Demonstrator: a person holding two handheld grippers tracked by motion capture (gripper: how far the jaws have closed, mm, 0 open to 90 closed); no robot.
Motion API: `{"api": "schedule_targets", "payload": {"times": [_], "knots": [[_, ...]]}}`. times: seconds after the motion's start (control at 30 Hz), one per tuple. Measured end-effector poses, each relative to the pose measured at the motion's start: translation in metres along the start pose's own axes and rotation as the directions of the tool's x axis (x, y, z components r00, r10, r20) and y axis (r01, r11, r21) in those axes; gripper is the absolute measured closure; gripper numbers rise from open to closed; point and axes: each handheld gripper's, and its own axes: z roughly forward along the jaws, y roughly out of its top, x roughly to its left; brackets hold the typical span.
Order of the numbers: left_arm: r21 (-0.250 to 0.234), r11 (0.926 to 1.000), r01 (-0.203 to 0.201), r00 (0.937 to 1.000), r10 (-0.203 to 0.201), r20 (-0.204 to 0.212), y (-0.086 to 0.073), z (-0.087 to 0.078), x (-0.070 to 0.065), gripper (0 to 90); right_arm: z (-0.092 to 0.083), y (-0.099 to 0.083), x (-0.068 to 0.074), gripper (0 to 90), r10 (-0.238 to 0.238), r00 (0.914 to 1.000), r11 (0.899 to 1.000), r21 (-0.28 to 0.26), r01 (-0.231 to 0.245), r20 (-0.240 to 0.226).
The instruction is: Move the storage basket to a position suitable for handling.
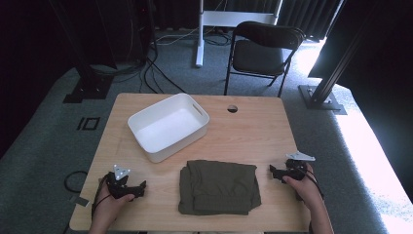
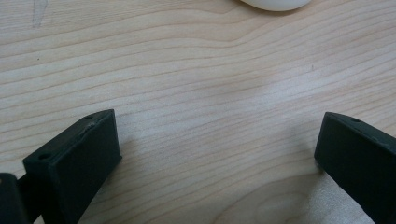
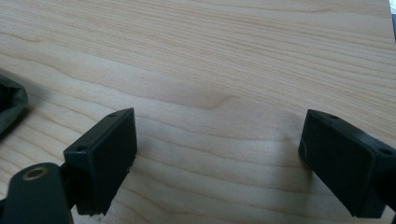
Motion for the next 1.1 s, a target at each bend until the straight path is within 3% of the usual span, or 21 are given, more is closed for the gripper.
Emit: {"api": "schedule_targets", "payload": {"times": [0.2, 0.4, 0.93, 1.1], "knots": [[-0.003, 0.9997, -0.025, 0.9994, 0.026, 0.025, -0.002, -0.002, 0.001, 1.2, 0.000, 0.000, 0.000, 11.1, -0.002, 1.0000, 1.000, 0.001, 0.002, -0.003], [-0.005, 0.9999, -0.010, 0.9998, 0.010, 0.017, -0.004, -0.004, 0.006, 1.2, 0.002, 0.006, 0.004, 13.1, -0.027, 0.9995, 1.000, 0.012, 0.028, -0.015], [-0.005, 0.9997, -0.022, 0.9995, 0.022, 0.022, 0.003, 0.000, 0.009, 1.2, 0.021, 0.048, 0.026, 12.8, -0.043, 0.9972, 0.999, -0.025, 0.042, -0.061], [-0.013, 0.9995, -0.030, 0.9994, 0.030, 0.019, 0.009, 0.000, 0.010, 1.2, 0.026, 0.067, 0.039, 12.9, -0.068, 0.9942, 0.997, -0.044, 0.065, -0.083]]}}
